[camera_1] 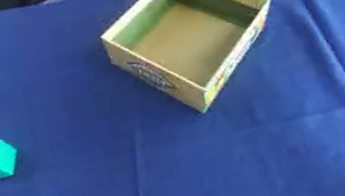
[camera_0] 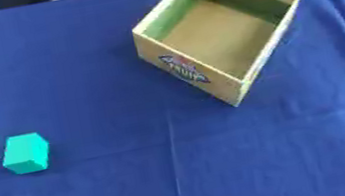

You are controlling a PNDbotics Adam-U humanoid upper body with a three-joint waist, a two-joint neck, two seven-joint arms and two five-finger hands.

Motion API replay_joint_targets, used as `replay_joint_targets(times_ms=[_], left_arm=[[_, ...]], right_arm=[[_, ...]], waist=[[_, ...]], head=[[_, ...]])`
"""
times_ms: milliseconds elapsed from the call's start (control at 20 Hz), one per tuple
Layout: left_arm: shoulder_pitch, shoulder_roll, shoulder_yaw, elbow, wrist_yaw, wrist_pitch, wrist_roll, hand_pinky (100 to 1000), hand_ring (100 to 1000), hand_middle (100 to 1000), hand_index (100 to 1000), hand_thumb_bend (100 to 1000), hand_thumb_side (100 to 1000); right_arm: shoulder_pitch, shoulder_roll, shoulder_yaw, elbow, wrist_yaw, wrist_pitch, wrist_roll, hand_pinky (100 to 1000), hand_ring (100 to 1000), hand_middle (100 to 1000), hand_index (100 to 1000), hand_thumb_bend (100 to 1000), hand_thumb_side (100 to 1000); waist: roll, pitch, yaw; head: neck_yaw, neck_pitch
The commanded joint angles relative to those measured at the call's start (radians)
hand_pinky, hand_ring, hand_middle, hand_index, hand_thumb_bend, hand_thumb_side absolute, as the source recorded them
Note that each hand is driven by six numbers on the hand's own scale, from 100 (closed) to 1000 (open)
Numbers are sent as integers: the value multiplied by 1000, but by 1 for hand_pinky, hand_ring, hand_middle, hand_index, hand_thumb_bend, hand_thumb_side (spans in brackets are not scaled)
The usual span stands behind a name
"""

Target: Pick up objects on the table and place them in the box.

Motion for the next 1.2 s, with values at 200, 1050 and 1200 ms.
replay_joint_targets(times_ms=[200,1050,1200], left_arm=[[-45,67,-42,-14,3,29,-162,928,969,933,1000,654,1000],[-147,44,-164,141,-134,11,-390,916,964,939,1000,718,852],[-164,29,-178,183,-134,1,-392,910,953,929,1000,717,838]], right_arm=[[-8,-29,0,-14,-7,-3,8,787,792,550,708,123,824],[-15,-21,10,-14,-13,-8,26,790,793,545,701,127,816],[-16,-18,11,-14,-15,-9,30,790,794,545,700,123,817]], waist=[[3,-18,-9],[6,-6,-26],[6,-3,-26]], head=[[9,-11],[22,-23],[26,-26]])
